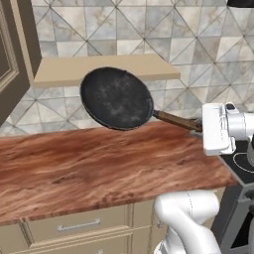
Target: Pick the pan from the cabinet and place it on the stove. Then turn on the stove burner for the pan.
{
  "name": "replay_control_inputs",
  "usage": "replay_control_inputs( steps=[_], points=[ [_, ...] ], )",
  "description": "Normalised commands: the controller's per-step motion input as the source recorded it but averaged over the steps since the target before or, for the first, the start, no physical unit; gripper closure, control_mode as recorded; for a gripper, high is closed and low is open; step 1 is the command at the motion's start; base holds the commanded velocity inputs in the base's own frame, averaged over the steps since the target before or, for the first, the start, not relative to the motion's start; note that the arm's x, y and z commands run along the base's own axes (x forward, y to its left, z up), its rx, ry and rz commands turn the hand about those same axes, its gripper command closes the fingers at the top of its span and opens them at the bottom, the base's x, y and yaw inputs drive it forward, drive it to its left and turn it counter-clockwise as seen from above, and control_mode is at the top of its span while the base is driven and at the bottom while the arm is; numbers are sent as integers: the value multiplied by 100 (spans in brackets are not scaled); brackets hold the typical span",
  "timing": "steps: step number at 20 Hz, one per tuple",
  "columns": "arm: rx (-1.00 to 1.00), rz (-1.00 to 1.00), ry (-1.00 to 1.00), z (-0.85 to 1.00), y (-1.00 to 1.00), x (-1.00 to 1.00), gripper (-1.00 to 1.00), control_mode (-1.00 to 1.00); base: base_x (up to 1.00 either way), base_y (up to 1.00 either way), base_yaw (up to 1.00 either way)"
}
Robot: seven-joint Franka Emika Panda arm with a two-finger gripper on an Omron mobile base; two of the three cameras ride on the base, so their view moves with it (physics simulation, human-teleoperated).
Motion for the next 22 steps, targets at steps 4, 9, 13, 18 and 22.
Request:
replay_control_inputs(
  steps=[4, 9, 13, 18, 22],
  points=[
    [0, 0, 0, 0, 0, 0, 100, 100, 14, 51, -8],
    [0, 0, 0, 0, 0, 0, 100, 100, 17, 41, -3],
    [0, 0, 0, 0, 0, 0, 100, 100, 24, -2, 0],
    [0, 0, 0, 0, 0, 0, 100, 100, 21, -8, -2],
    [0, 0, 0, 0, 0, 0, 100, 100, 12, -7, -3]
  ],
)
